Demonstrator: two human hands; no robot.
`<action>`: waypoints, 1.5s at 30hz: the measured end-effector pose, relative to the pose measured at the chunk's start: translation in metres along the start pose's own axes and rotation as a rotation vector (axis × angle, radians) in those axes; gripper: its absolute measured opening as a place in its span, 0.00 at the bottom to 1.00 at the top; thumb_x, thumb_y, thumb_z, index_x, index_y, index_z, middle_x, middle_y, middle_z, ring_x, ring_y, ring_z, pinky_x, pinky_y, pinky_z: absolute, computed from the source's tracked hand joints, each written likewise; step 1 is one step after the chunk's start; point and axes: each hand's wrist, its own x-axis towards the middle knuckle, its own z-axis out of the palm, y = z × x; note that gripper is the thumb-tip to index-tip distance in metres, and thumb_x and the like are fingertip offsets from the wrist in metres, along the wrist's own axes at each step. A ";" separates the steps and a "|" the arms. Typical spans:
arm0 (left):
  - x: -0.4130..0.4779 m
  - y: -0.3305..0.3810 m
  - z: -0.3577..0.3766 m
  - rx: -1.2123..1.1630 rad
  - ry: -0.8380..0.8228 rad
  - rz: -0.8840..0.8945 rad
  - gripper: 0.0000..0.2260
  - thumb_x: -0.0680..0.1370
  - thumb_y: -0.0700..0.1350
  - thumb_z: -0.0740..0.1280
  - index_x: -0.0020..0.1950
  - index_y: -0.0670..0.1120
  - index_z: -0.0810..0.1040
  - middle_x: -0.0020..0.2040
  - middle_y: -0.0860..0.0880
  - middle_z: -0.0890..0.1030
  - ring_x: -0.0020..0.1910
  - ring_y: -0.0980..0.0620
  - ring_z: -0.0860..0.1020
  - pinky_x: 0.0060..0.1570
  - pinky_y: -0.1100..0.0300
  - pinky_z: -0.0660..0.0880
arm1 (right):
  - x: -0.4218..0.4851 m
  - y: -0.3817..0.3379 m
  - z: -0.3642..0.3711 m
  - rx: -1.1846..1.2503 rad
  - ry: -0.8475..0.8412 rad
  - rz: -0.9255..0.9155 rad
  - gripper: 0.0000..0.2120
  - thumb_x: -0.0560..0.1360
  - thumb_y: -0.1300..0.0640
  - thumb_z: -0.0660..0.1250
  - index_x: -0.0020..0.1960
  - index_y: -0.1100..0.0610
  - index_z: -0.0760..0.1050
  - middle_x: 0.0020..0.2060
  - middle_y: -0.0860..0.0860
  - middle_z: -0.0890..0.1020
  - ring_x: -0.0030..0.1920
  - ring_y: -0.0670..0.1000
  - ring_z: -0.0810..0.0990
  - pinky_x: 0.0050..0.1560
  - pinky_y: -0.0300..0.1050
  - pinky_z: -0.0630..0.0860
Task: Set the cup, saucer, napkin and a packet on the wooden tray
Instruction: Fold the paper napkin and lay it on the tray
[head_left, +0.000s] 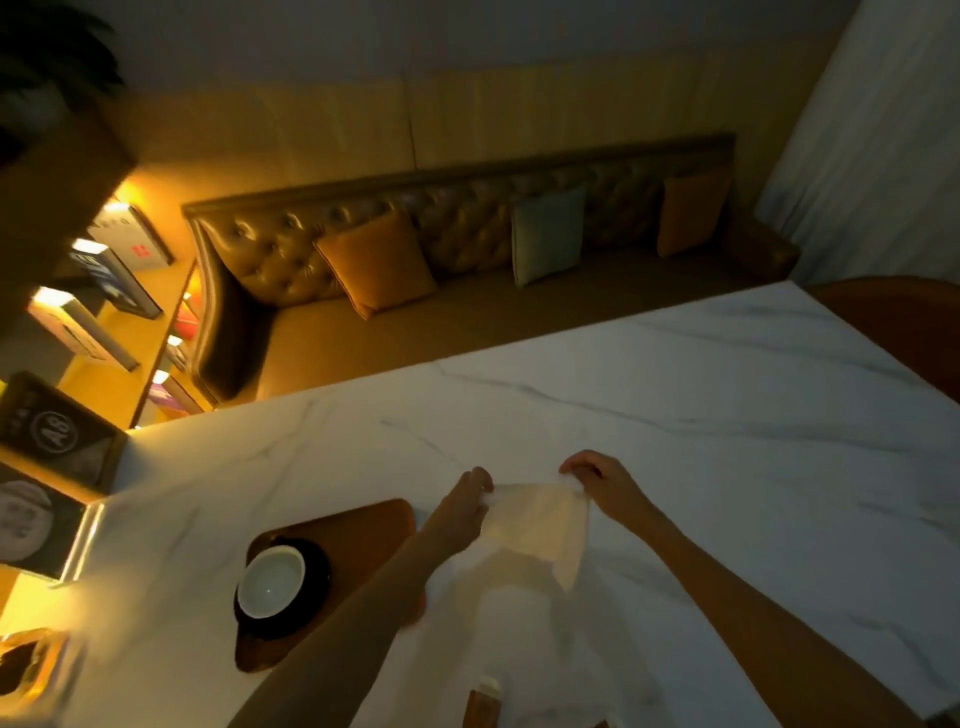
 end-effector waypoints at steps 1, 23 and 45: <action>-0.003 0.010 -0.019 0.002 0.039 0.017 0.11 0.77 0.41 0.58 0.58 0.43 0.67 0.52 0.43 0.71 0.45 0.40 0.74 0.49 0.42 0.74 | 0.003 -0.021 -0.010 -0.002 0.004 -0.040 0.16 0.78 0.69 0.56 0.47 0.56 0.81 0.47 0.51 0.82 0.45 0.44 0.79 0.41 0.30 0.74; -0.066 0.140 -0.292 -0.553 0.226 0.076 0.09 0.79 0.46 0.66 0.57 0.44 0.77 0.56 0.42 0.78 0.56 0.46 0.79 0.51 0.57 0.78 | -0.015 -0.227 -0.140 -0.099 0.300 -0.468 0.15 0.78 0.48 0.62 0.55 0.56 0.78 0.49 0.52 0.80 0.48 0.51 0.80 0.44 0.40 0.75; -0.035 0.229 -0.202 -0.558 0.877 0.228 0.10 0.82 0.45 0.61 0.59 0.50 0.79 0.47 0.56 0.82 0.49 0.60 0.81 0.51 0.59 0.80 | -0.047 -0.287 -0.038 0.315 0.533 -0.611 0.11 0.78 0.56 0.64 0.59 0.53 0.78 0.43 0.41 0.81 0.44 0.33 0.80 0.43 0.26 0.76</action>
